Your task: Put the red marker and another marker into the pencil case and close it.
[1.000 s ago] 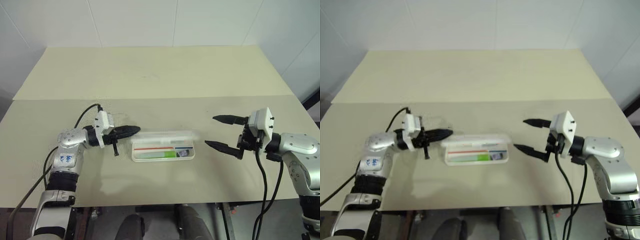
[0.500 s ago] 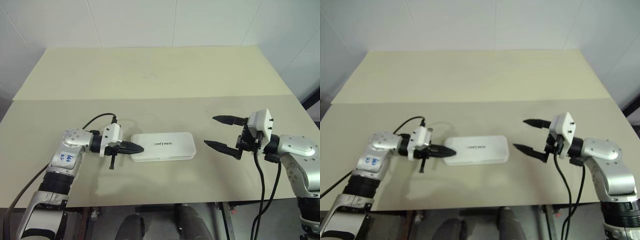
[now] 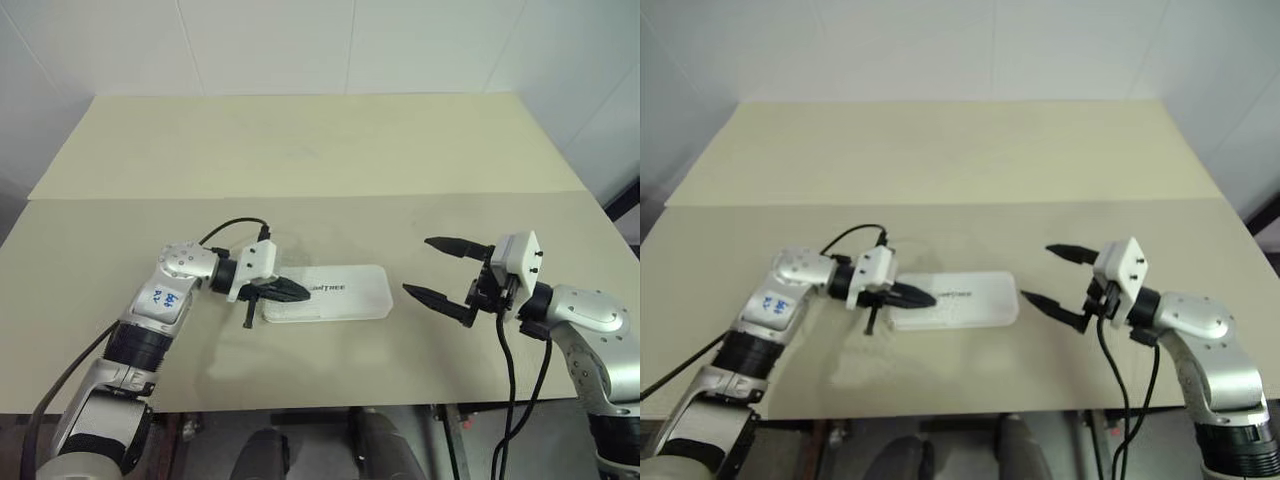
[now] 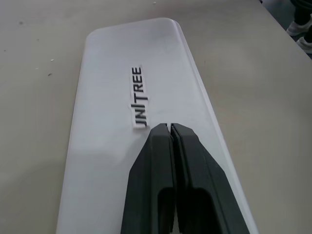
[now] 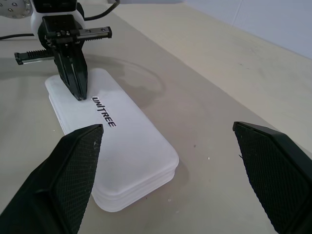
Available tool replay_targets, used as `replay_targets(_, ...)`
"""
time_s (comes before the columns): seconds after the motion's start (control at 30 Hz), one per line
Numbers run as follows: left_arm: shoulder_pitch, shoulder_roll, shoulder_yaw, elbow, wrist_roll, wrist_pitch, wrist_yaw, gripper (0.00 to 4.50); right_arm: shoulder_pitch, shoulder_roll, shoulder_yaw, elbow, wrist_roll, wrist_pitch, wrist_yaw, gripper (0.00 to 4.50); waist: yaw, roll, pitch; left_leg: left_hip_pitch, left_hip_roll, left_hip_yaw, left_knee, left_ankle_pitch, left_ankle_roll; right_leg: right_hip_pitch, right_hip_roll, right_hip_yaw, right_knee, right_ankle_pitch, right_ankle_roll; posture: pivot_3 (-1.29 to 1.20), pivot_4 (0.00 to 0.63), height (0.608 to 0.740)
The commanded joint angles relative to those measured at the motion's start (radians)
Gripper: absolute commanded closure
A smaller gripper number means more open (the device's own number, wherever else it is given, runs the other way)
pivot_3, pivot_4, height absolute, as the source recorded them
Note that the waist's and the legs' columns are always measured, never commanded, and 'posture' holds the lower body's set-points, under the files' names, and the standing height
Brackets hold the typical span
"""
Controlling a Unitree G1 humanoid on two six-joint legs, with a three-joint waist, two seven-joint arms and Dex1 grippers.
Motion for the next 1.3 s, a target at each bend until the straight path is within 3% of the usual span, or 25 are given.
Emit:
replay_targets(0.03,-0.016,-0.005,-0.026,0.021,0.020,-0.008,-0.015,4.48,0.016,0.010,-0.025,-0.062,0.009,-0.014,-0.032,0.00,0.000,0.000,0.000,0.000,0.000,0.000,0.000,0.000,0.000,0.000,0.001,0.000,0.000,0.000,0.000,0.00,0.150,0.740)
replay_targets(0.43,0.020,-0.016,-0.039,0.003,0.014,0.017,-0.008,4.48,0.019,0.005,-0.026,-0.083,0.018,-0.006,-0.062,0.00,0.002,0.000,0.000,0.001,0.000,0.000,0.000,0.000,0.000,0.000,0.001,0.001,0.001,0.000,0.000,0.00,0.150,0.740)
replay_targets(0.5,0.027,-0.032,-0.002,-0.016,-0.030,0.059,0.016,4.48,0.013,0.006,-0.017,-0.079,0.018,-0.005,-0.059,0.00,0.002,0.000,0.000,0.001,0.000,0.000,0.000,0.000,0.000,0.001,0.001,0.001,0.000,0.000,0.000,0.00,0.150,0.740)
replay_targets(0.63,0.063,-0.070,0.191,-0.103,-0.254,0.123,0.045,4.48,-0.011,0.006,0.006,-0.051,0.019,-0.005,-0.034,0.00,-0.001,-0.001,0.000,0.001,0.001,0.000,0.000,0.000,0.000,0.001,0.001,0.001,0.001,0.000,0.000,0.00,0.150,0.740)
replay_targets(0.9,0.153,0.022,0.322,-0.236,-0.342,0.292,0.142,4.48,-0.047,-0.011,0.021,0.004,0.031,0.009,0.037,0.00,0.000,-0.001,0.000,0.002,0.001,-0.001,0.000,0.000,0.000,0.001,0.000,0.001,0.001,0.000,-0.001,0.00,0.150,0.740)
replay_targets(1.17,0.169,0.037,0.337,-0.260,-0.355,0.309,0.156,4.48,-0.058,-0.010,0.019,0.020,0.027,0.008,0.053,0.00,0.002,-0.001,0.000,0.001,0.001,-0.001,0.000,0.000,0.000,0.001,0.000,0.000,0.000,0.000,0.000,0.00,0.150,0.740)
replay_targets(1.3,0.363,0.096,0.474,-0.392,-0.385,0.311,0.205,3.54,-0.160,-0.018,-0.024,0.156,0.004,-0.063,0.061,0.00,-0.024,-0.002,0.000,0.003,0.002,-0.001,-0.002,-0.001,0.000,0.000,-0.001,0.003,0.004,0.000,-0.001,0.00,0.150,0.740)
